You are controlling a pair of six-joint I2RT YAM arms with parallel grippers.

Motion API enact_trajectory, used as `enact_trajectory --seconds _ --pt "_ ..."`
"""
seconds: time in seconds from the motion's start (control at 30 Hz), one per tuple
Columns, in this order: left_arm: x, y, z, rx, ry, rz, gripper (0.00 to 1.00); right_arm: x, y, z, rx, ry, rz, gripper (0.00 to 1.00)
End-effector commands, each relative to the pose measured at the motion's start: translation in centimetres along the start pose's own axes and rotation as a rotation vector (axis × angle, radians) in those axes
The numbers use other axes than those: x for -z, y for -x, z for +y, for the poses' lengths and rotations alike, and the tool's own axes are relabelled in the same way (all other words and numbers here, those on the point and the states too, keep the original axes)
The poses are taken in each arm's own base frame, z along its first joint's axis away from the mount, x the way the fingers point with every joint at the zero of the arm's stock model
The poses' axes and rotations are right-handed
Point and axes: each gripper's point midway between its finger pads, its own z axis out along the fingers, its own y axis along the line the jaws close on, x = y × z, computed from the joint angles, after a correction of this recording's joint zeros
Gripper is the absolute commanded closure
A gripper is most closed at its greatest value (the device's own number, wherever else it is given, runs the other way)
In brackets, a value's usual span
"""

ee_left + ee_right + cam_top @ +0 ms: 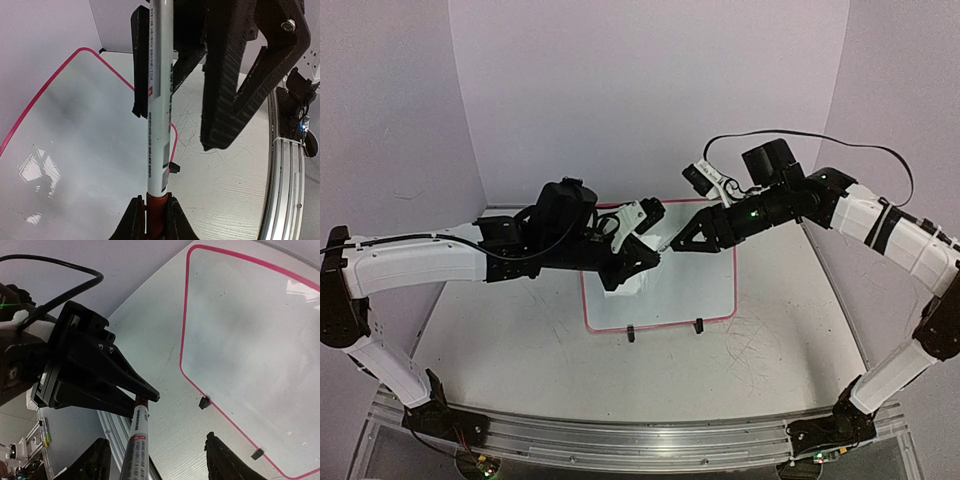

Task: Write a sentence on the whiteboard
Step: Open the pen cap from the whiteboard marker.

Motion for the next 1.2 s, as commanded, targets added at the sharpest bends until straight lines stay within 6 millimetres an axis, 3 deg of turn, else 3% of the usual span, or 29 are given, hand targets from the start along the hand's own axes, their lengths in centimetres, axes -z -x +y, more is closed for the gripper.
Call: enact_trajectory --seconds 0.0,0.4,0.63,0.77,1.17 --pt "1.3 1.5 0.1 -0.041 0.017 -0.026 1.0 -0.2 0.3 1.8 0.053 0.089 0.012 0.41" --pt "0.9 0.5 -0.3 -0.054 -0.011 0.02 1.0 -1.7 0.4 1.3 0.072 0.086 0.034 0.5" --pt "0.9 -0.3 -0.2 -0.048 -0.006 0.049 1.0 -1.2 0.7 1.2 0.08 0.049 0.015 0.38" --pt "0.9 -0.3 -0.4 -0.047 -0.013 0.049 1.0 -1.1 0.4 1.5 0.092 0.068 0.019 0.36" --pt "0.7 -0.3 -0.8 -0.057 -0.043 0.059 1.0 -2.6 -0.3 1.7 0.066 0.146 0.068 0.68"
